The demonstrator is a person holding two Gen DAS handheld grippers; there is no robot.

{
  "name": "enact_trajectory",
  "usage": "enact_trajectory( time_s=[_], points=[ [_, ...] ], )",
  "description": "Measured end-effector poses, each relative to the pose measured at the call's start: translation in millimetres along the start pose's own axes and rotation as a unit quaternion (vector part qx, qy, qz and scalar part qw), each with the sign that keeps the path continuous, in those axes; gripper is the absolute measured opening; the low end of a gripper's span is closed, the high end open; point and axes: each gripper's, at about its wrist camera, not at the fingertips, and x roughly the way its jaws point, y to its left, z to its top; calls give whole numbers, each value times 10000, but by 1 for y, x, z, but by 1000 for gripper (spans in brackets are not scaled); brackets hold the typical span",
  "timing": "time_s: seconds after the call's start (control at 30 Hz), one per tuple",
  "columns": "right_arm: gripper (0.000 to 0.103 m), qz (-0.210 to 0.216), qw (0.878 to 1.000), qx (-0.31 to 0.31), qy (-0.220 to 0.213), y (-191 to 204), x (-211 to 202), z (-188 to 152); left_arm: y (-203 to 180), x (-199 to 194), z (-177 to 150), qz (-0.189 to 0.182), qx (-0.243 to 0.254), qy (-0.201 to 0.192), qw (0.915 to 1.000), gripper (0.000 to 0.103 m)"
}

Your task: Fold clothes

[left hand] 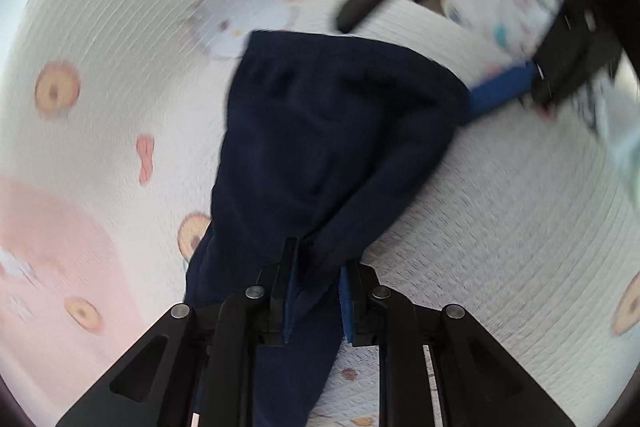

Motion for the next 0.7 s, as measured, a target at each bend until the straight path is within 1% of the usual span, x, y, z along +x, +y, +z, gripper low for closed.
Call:
enact_trajectory(
  time_s=[0.1, 0.17, 0.2, 0.23, 0.27, 0.33, 0.37, 0.4, 0.43, 0.5, 0.57, 0.63, 0.7],
  points=[
    [78, 22, 10000, 18, -65, 2, 1, 3, 18, 3, 4, -194, -336, -32, 9992, 15],
    [77, 45, 9999, 46, -111, 5, -5, -2, 26, 3, 2, -356, -570, -28, 9977, 15],
    [73, 115, 9998, 90, -117, 6, -7, -6, 27, 1, -3, -402, -633, -9, 9972, 15],
    [68, 242, 9995, 160, -107, 7, -7, -12, 29, -1, -7, -449, -696, 11, 9966, 15],
    [57, 334, 9992, 184, -118, 8, -8, -16, 28, -1, -8, -425, -685, 17, 9967, 15],
    [44, 385, 9990, 9, -219, 17, -11, -18, 27, 6, -12, -390, -656, 52, 9971, 16],
    [31, 398, 9988, -108, -258, 22, -12, -18, 24, 8, -13, -403, -661, 86, 9970, 16],
    [21, 410, 9985, -232, -282, 28, -14, -18, 23, 10, -13, -423, -671, 119, 9968, 16],
    [19, 408, 9984, -278, -287, 32, -15, -18, 21, 11, -13, -427, -656, 145, 9968, 16],
    [18, 445, 9985, -116, -294, 32, -15, -18, 16, 14, -14, -424, -609, 194, 9971, 16],
    [18, 659, 9971, 215, -301, 24, -14, -19, 12, 15, -14, -357, -539, 201, 9977, 16],
    [17, 1090, 9901, 852, -223, 6, -12, -19, 12, 16, -14, -350, -564, 211, 9976, 16],
    [17, 1619, 9750, 1513, -167, -13, -7, -24, 14, 17, -13, -388, -647, 237, 9969, 16]
  ],
)
